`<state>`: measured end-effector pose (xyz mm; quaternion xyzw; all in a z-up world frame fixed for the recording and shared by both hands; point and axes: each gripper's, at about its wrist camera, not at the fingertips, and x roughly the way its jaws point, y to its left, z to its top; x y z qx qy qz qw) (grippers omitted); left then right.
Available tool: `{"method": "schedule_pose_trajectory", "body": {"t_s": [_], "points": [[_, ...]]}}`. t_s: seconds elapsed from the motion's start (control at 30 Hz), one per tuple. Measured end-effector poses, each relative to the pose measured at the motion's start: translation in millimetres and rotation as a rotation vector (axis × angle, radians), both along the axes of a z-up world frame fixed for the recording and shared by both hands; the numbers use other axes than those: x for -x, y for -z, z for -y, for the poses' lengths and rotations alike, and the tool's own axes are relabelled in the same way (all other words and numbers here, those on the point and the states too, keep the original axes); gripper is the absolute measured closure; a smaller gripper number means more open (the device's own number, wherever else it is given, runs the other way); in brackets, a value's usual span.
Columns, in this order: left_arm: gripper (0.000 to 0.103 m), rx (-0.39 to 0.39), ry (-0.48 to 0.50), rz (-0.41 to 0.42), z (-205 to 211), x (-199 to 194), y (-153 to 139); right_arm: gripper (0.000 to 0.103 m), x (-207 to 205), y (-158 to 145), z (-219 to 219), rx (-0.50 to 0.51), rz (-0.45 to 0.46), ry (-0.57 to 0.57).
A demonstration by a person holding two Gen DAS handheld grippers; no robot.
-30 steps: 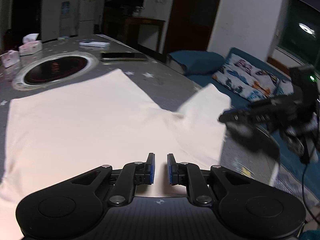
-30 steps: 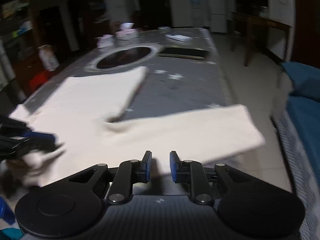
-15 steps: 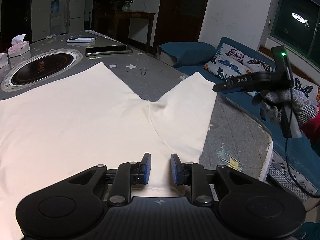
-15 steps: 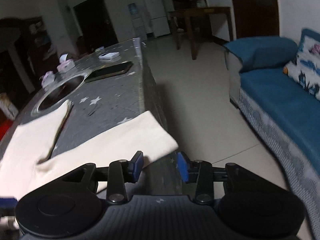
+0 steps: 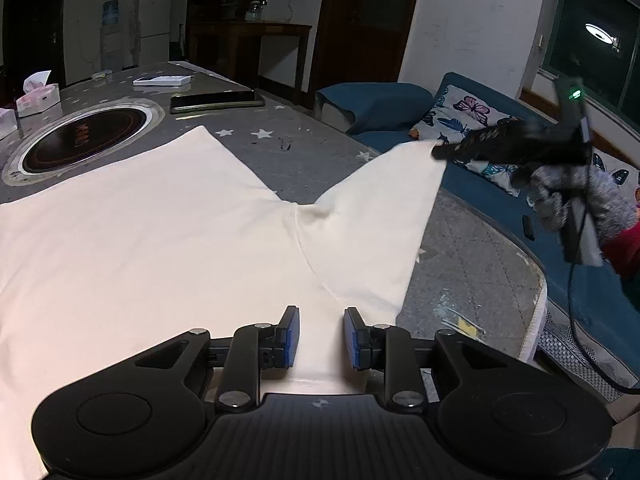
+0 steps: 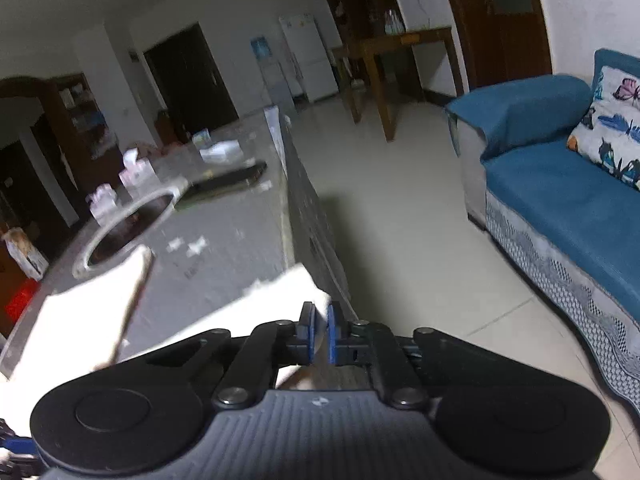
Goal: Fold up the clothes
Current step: 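Lift the sleeve with the right gripper and fold it across the body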
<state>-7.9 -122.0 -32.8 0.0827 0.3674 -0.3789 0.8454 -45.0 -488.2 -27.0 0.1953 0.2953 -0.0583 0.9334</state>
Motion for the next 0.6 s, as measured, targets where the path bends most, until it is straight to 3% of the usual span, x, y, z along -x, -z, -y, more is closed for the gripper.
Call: {"method": "schedule_pose_trajectory", "body": {"t_s": [0.1, 0.33, 0.6], "points": [[0.075, 0.002, 0.007, 0.008, 2, 0, 2, 0.098, 13, -15, -2, 0.011, 0.036, 0.003], [0.072, 0.011, 0.015, 0.030, 0, 3, -2, 0.098, 12, -33, -16, 0.035, 0.029, -0.029], [0.065, 0.036, -0.092, 0.069, -44, 2, -15, 0.098, -1, -103, -80, 0.068, 0.166, -0.236]]}}
